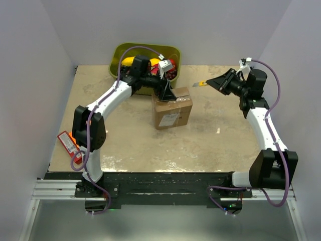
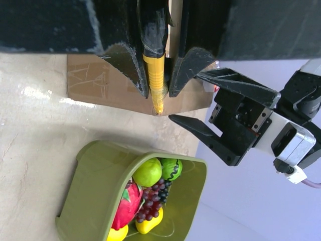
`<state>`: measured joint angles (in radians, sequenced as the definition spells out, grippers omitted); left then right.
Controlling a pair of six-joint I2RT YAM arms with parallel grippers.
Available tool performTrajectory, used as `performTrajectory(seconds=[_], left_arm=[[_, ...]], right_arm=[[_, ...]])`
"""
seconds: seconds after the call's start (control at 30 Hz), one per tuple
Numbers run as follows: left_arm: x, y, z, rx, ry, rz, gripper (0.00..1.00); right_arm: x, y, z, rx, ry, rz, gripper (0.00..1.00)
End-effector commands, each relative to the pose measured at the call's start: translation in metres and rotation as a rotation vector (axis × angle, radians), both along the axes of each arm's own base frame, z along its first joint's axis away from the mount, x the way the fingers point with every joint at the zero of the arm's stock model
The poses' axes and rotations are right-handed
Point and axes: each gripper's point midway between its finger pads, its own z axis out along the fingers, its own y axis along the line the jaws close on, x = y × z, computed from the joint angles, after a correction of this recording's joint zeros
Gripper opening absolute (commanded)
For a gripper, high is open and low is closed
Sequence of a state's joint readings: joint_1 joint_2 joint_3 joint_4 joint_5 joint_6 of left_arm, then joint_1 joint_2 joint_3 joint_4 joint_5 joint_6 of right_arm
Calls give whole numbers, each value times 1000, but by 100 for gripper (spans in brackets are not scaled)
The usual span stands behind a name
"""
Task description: Unpack the express box
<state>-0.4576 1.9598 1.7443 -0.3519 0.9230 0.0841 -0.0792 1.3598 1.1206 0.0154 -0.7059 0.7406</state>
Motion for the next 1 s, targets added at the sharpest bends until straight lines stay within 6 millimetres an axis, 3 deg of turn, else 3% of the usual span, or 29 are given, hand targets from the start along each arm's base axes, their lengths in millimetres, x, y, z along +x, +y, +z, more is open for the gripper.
performTrajectory(seconds=[0.0, 0.37, 0.97], left_arm=[[-4, 1, 8, -15, -1, -3, 79], [-3, 0, 7, -19, -1, -8, 77], [0, -2, 7, -25, 2, 0, 76]], right_arm=[[-6, 5, 16, 6, -41, 6, 0], [0, 15, 1, -6, 1, 23, 0], [2, 22, -7, -75, 21, 55, 0]])
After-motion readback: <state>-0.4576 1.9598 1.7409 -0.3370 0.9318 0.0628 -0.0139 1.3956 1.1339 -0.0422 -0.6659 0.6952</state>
